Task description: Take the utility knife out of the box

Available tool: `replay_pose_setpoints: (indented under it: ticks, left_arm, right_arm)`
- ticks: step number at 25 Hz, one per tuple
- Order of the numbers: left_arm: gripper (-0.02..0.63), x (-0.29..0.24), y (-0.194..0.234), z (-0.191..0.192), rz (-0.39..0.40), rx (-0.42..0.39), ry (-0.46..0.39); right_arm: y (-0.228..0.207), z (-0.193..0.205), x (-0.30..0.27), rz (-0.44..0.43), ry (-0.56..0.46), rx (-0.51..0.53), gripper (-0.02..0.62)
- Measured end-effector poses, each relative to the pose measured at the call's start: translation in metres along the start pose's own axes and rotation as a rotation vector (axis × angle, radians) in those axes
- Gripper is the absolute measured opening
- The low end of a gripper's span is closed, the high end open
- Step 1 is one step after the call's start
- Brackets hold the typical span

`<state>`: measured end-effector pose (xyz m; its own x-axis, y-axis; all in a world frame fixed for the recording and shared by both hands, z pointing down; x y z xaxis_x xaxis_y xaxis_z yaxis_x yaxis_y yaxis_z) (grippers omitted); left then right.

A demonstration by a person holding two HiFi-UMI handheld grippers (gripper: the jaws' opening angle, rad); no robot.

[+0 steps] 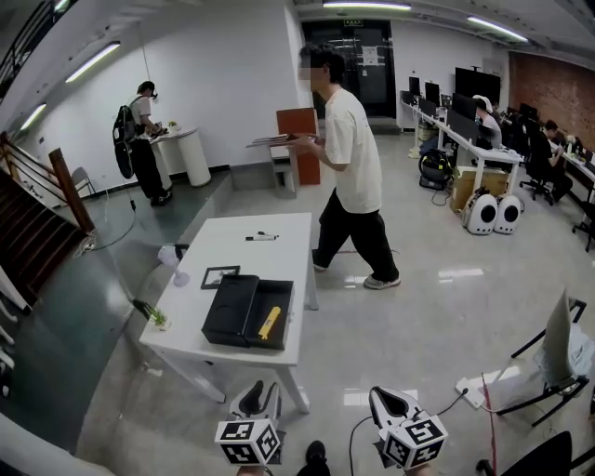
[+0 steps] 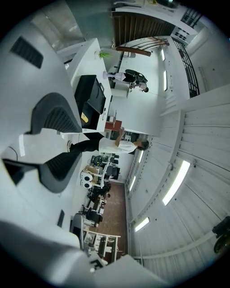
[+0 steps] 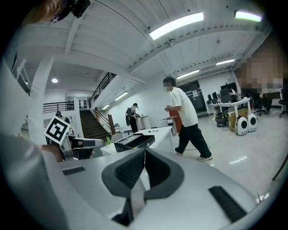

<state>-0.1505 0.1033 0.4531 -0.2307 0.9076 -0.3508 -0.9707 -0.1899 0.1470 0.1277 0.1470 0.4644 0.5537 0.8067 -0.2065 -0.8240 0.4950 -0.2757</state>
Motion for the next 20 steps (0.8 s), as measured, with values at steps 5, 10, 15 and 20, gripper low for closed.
replay_pose_setpoints:
  ticks: [5,10,15,20]
  left_arm:
    - [0.109,-0.046,0.026,-0.024,0.011,-0.006,0.01]
    - [0.11,-0.087,0.049,-0.05,0.013,-0.023,0.016]
    - [0.112,-0.12,0.071,-0.061,0.024,-0.039,0.036]
    - [0.112,-0.147,0.089,-0.066,0.026,-0.045,0.048]
  right_arm:
    - [-0.012,-0.018,-0.049,0.012,-0.003,-0.01,0.002]
    - [-0.023,-0.033,-0.095,0.018,0.005,-0.028,0.002]
    - [-0.029,-0.042,-0.137,0.021,0.007,-0.033,0.002]
    - [-0.032,-0.048,-0.168,0.023,0.008,-0.028,0.002]
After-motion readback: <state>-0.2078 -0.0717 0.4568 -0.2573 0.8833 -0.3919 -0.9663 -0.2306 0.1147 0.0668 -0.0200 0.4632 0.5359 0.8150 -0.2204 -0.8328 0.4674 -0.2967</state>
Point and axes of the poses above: the fingertips, and each gripper's own axes: x backward along the fingers, y to its left, z out of its underside, the point moved 8 cm from there along x, backward along the fingers, and after that the axes turned 8 degrees about -z, right-handed, at the moved point
